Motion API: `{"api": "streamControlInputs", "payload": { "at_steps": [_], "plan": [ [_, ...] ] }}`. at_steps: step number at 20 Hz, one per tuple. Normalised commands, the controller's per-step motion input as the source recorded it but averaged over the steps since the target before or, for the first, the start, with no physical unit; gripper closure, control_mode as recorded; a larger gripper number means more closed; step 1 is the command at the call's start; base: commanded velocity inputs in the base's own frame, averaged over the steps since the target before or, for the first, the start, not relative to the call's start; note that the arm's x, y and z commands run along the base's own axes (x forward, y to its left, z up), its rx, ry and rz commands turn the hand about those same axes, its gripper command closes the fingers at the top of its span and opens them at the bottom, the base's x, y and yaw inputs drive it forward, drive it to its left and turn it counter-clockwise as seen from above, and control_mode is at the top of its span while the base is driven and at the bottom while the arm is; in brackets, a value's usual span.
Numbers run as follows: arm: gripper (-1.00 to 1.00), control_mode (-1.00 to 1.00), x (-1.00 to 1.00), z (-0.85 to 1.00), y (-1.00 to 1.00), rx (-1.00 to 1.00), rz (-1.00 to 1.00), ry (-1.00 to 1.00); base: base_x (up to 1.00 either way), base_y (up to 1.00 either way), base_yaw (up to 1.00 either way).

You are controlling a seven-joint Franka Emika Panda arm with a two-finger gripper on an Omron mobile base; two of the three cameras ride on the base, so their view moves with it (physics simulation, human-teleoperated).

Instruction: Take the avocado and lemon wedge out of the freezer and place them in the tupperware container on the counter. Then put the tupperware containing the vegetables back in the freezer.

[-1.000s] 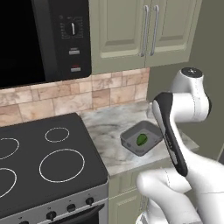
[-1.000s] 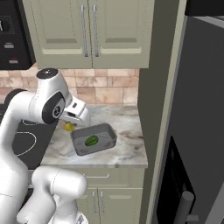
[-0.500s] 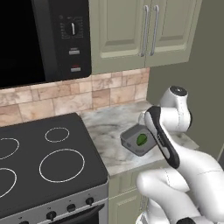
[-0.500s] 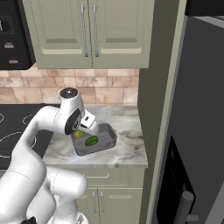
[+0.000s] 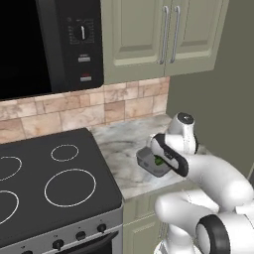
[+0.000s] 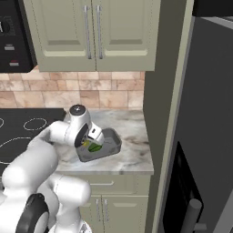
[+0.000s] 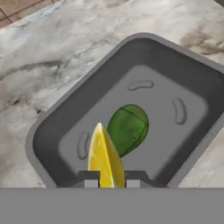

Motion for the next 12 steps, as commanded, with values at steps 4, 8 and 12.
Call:
{"api": "streamControlInputs", "payload": {
  "at_steps": [4, 8, 12],
  "plan": [
    [1.0, -1.0, 0.59, -0.37, 0.17, 0.0, 0.0, 0.0, 0.0, 0.0, 0.0],
    [1.0, -1.0, 0.46, -0.31, 0.06, 0.0, 0.0, 0.0, 0.0, 0.0, 0.0],
    [1.0, -1.0, 0.06, -0.23, 0.11, 0.0, 0.0, 0.0, 0.0, 0.0, 0.0]
  ]
}}
